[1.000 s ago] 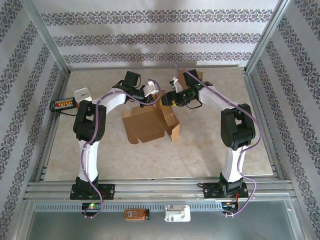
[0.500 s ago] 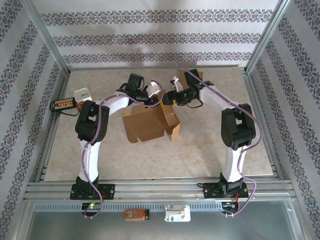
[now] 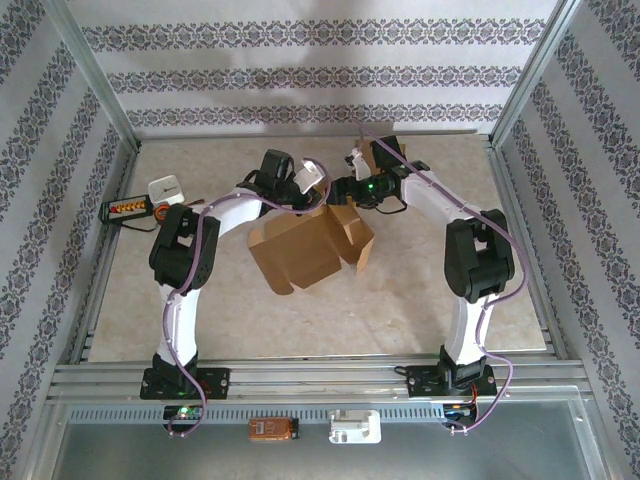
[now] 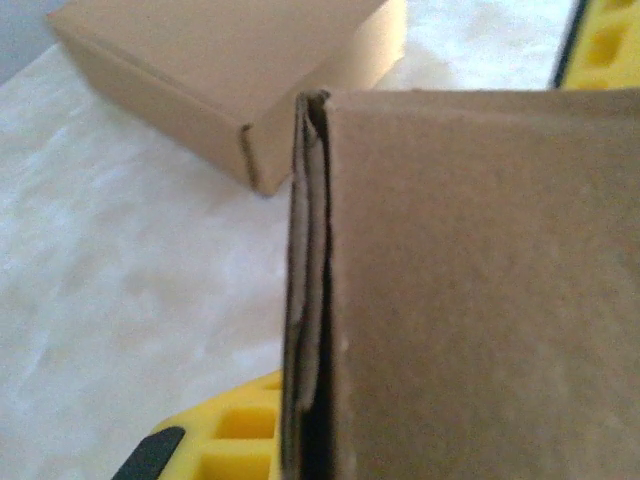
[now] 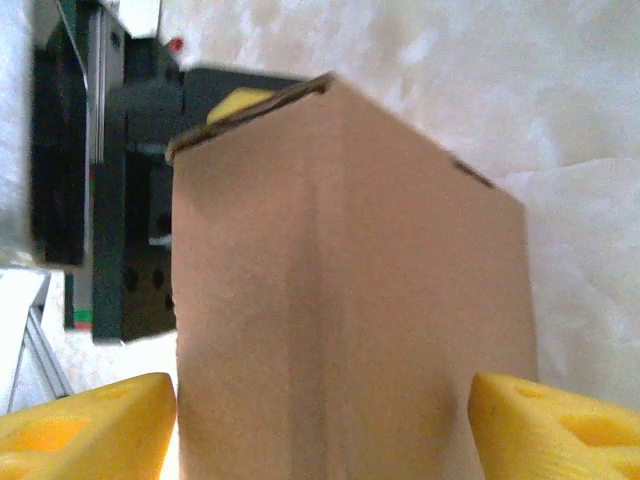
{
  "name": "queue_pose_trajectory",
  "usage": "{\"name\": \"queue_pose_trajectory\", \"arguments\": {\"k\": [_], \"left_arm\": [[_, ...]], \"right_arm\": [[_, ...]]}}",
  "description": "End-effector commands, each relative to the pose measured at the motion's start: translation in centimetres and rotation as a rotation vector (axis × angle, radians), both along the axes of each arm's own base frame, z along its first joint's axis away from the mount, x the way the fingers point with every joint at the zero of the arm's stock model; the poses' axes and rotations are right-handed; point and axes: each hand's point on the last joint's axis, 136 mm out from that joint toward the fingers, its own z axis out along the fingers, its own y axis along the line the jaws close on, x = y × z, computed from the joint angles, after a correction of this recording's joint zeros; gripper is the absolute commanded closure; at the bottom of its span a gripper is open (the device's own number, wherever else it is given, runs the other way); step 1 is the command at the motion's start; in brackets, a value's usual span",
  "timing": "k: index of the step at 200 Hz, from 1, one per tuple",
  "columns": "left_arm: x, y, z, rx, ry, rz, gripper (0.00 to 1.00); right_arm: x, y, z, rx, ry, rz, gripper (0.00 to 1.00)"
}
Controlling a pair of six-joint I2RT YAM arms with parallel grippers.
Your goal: Fold the paper box
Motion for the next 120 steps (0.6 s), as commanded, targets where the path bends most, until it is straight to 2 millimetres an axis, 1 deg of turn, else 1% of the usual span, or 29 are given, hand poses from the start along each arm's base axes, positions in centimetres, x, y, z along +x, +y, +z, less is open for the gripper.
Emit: {"name": "queue_pose_trajectory", "arguments": {"k": [1,16,29,35,51,56,67,89,109,120], "left_arm": [[0.5,2.6,-1.1,0.094,0.002,0.274,1.0],[0.1,2.9,-2.1,0.111,0.024,0.329,1.0],[-0.3,2.4,-2.8,0.08,0.056,0.336,0.95],[-0.4,2.3,-3.1,0.063,0.072,0.339,0.91],[-0.4,1.6,-3.9,0.025,0.102,0.331,0.76],[-0.4,1.4,-4.0,0.014,0.104,0.33,0.73],[-0.1,1.2,-4.4,0.015,0.116,0.331,0.72],[0.5,0.8,-4.4,0.015,0.114,0.326,0.72],[0.9,0.4,-4.5,0.01,0.129,0.325,0.75],[1.1,0.4,-4.6,0.009,0.134,0.328,0.81]], "right_arm": [[-0.1,0.0,1.6,0.023,-0.012,-0.089,0.23],[-0.7,0.2,0.7,0.016,-0.018,-0.081,0.24],[-1.1,0.1,-0.1,0.01,-0.01,-0.073,0.25],[-1.0,-0.1,-0.5,0.002,-0.008,-0.074,0.25],[-1.0,-0.5,-1.1,-0.014,-0.012,-0.07,0.25],[-1.0,-0.6,-1.2,-0.012,-0.013,-0.067,0.25],[-0.9,-0.5,-1.2,0.006,-0.011,-0.057,0.25],[-0.7,-0.3,-1.1,0.029,0.0,-0.04,0.26],[-0.7,-0.1,-0.7,0.039,-0.007,-0.027,0.26],[-0.7,0.0,-0.6,0.04,-0.009,-0.024,0.26]]}}
